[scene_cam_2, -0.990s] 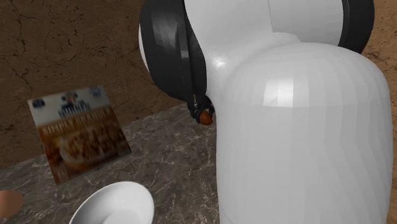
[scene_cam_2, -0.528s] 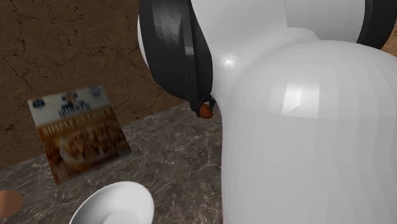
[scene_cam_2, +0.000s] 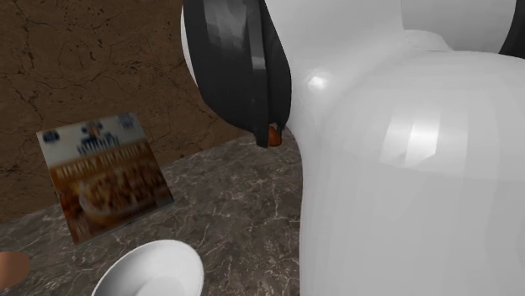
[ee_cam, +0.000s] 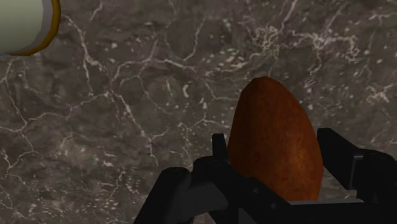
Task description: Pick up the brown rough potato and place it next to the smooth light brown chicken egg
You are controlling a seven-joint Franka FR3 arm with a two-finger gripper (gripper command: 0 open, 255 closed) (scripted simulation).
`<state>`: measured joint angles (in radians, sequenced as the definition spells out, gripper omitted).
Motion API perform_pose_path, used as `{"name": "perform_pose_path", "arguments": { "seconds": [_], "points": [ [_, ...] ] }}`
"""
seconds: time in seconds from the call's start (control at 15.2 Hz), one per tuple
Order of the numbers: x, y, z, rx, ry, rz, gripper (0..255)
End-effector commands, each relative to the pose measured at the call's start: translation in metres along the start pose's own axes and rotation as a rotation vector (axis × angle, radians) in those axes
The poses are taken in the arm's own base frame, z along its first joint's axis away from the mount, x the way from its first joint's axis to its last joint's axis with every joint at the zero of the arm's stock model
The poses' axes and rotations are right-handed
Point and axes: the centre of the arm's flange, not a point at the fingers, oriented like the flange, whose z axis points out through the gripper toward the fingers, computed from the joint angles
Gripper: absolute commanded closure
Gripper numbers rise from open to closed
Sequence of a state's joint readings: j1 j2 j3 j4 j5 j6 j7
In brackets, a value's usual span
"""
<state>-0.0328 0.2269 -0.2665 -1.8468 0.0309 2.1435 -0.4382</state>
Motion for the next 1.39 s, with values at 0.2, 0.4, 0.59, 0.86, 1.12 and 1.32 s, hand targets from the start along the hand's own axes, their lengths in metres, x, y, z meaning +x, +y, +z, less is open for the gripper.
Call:
{"name": "perform_pose_path", "arguments": {
  "seconds": [0.2,0.4,0.59,0.86,1.12,1.32],
  "points": [
    [0.001,0.002,-0.027,0.000,0.000,0.000,255],
    [0.002,0.003,-0.043,0.000,0.000,0.000,255],
    [0.003,0.004,-0.059,0.000,0.000,0.000,255],
    [-0.008,-0.034,-0.063,0.000,0.000,0.000,255],
    [-0.022,-0.085,-0.067,0.000,0.000,0.000,255],
    [-0.033,-0.123,-0.070,0.000,0.000,0.000,255]
  ]
}}
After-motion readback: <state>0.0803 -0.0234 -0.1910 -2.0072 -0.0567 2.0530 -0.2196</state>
